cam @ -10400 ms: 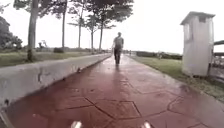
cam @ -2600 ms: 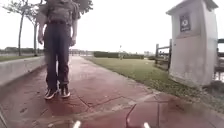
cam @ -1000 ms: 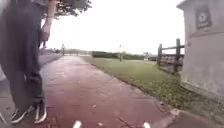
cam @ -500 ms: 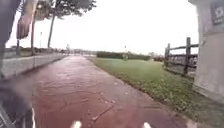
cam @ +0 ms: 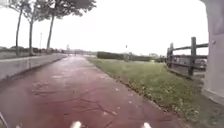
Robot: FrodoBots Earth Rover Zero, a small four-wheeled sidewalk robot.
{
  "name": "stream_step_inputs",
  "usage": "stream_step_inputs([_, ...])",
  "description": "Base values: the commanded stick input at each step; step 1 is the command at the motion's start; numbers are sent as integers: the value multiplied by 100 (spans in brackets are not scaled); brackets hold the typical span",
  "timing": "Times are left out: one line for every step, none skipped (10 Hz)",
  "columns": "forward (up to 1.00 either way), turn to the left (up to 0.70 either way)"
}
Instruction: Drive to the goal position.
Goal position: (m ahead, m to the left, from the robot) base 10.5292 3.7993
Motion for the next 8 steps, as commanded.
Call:
stream_step_inputs([50,50])
stream_step_inputs([50,50])
stream_step_inputs([50,50])
stream_step_inputs([50,50])
stream_step_inputs([50,50])
stream_step_inputs([50,50])
stream_step_inputs([50,50])
stream_step_inputs([50,50])
